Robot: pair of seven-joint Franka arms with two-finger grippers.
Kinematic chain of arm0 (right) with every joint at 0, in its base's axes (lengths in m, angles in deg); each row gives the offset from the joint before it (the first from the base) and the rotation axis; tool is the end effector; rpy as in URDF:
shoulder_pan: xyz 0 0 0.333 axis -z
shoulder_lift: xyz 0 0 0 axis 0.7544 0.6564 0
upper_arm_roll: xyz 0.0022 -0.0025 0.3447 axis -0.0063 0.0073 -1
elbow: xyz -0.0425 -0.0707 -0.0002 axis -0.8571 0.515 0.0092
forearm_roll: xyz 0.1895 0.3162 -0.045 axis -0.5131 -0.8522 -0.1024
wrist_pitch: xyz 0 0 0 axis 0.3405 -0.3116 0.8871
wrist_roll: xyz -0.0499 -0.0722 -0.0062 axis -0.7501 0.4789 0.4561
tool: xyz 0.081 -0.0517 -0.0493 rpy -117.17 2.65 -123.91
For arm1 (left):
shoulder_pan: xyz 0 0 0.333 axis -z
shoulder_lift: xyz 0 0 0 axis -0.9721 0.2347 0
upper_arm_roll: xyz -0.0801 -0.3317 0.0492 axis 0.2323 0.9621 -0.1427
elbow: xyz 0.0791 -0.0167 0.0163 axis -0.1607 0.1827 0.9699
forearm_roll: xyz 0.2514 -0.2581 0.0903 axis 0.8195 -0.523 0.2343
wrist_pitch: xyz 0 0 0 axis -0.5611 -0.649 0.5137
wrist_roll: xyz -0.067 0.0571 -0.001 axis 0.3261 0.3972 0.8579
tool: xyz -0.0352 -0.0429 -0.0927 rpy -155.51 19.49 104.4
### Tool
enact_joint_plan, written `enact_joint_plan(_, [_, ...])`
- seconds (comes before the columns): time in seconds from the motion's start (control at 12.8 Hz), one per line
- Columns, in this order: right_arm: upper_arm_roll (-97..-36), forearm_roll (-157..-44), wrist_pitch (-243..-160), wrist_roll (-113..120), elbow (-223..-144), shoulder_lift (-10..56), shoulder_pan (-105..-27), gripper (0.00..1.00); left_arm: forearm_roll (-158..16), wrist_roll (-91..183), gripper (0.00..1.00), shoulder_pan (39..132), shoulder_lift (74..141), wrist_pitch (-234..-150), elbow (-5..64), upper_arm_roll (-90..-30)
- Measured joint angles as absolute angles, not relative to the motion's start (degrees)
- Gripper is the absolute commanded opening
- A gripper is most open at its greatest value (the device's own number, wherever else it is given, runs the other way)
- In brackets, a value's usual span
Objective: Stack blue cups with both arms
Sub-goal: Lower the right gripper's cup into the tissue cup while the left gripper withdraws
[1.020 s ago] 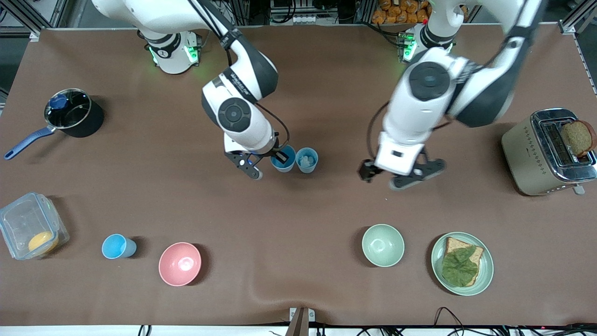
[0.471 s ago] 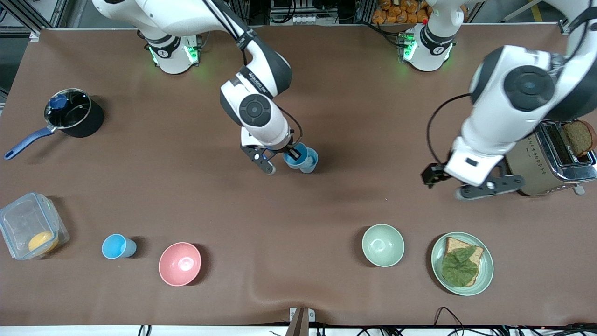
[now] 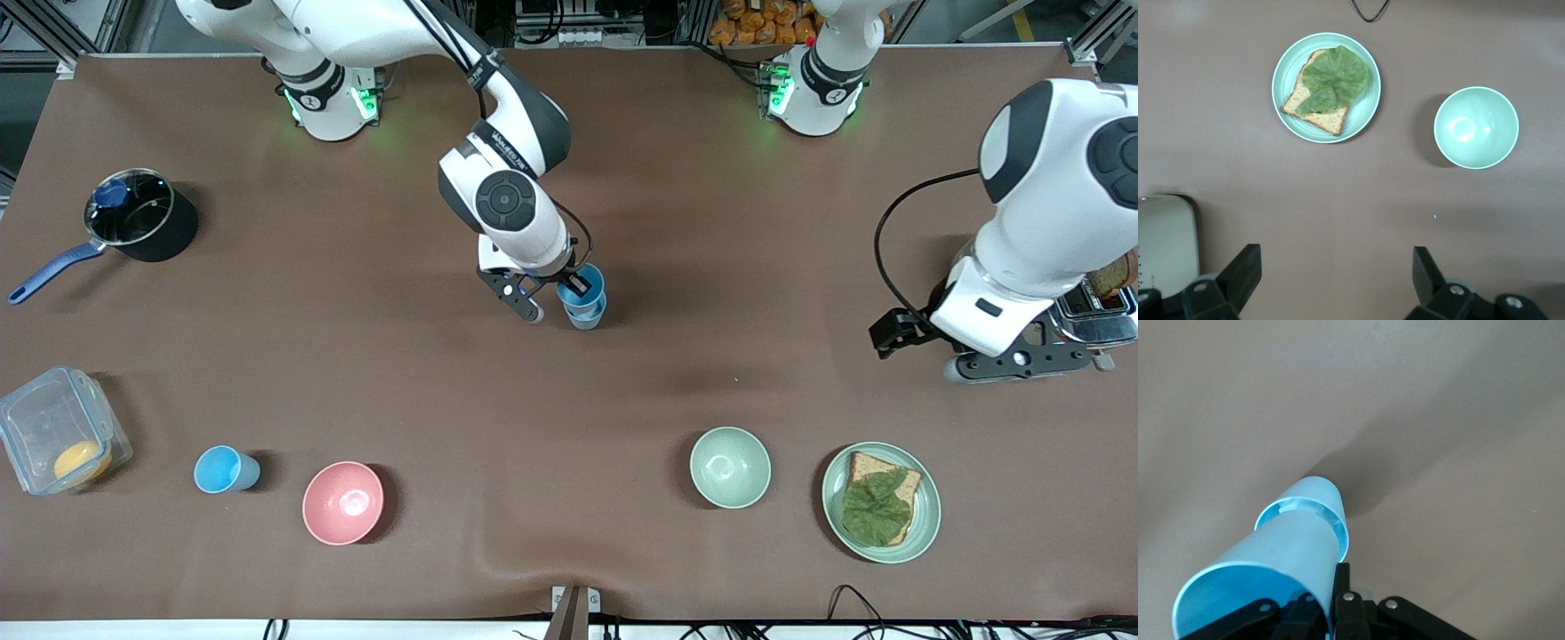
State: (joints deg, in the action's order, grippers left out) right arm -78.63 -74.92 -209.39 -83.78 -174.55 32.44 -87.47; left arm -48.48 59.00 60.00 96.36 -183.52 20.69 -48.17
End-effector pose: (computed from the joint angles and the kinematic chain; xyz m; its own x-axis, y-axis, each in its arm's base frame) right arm 0.4934 0.4876 0.3433 0.6980 -0.6800 -0.2245 -0.7011 -0.7128 -0.0206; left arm 0.6198 -0.0979 0.5488 0.9906 0.0537 0.1256 0.0620 -0.9961 -0.0631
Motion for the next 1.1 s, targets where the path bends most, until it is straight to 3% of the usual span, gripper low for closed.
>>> enact_joint_plan(0.31, [-78.59,-74.93,-209.65,-84.0,-174.49,32.95,-87.7,0.0,-48.48,57.66,1.0,59.56,95.36,-182.52,20.69,-48.18])
enact_joint_plan(0.39, [-78.59,-74.93,-209.68,-84.26,-174.49,33.03,-87.7,0.42,-48.48,56.87,1.0,59.51,94.9,-182.23,20.69,-48.18])
enact_joint_plan(0.47, [-78.58,-74.93,-209.69,-84.37,-174.49,33.09,-87.7,0.99,-48.48,56.16,1.0,59.45,94.38,-181.59,20.69,-48.19])
enact_joint_plan(1.1, [-76.63,-74.51,-207.49,-85.07,-170.62,32.51,-88.3,1.0,-52.62,52.24,1.0,58.06,90.81,-178.5,20.7,-48.96])
